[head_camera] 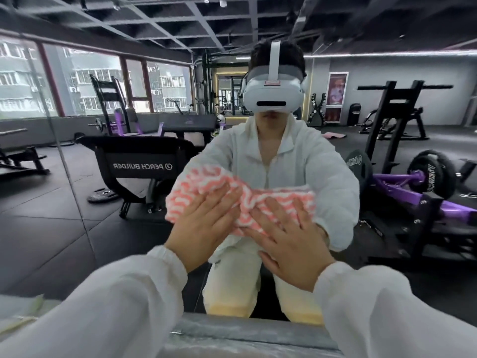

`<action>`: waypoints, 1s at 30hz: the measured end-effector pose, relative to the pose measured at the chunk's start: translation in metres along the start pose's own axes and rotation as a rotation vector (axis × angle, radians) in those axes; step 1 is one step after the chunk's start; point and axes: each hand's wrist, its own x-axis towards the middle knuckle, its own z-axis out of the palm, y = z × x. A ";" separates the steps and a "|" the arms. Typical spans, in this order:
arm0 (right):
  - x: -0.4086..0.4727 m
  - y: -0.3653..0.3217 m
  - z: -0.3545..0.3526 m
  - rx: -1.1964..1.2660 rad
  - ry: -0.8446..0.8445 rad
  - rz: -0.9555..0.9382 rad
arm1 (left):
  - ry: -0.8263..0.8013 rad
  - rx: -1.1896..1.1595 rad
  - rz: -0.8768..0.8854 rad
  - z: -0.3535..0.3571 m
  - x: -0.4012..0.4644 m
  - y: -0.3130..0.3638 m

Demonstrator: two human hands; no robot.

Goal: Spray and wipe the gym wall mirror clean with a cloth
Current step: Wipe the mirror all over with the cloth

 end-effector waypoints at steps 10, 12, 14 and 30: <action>0.033 0.049 -0.018 -0.085 0.130 0.104 | -0.063 0.185 -0.133 -0.009 0.037 -0.012; 0.062 0.076 -0.040 -0.091 0.151 0.247 | -0.025 0.202 -0.248 -0.023 0.082 -0.030; 0.084 0.096 -0.057 -0.070 0.136 0.376 | 0.009 0.178 -0.323 -0.036 0.120 -0.044; -0.017 -0.058 0.020 0.051 -0.043 0.021 | -0.297 0.162 -0.139 -0.001 -0.068 0.030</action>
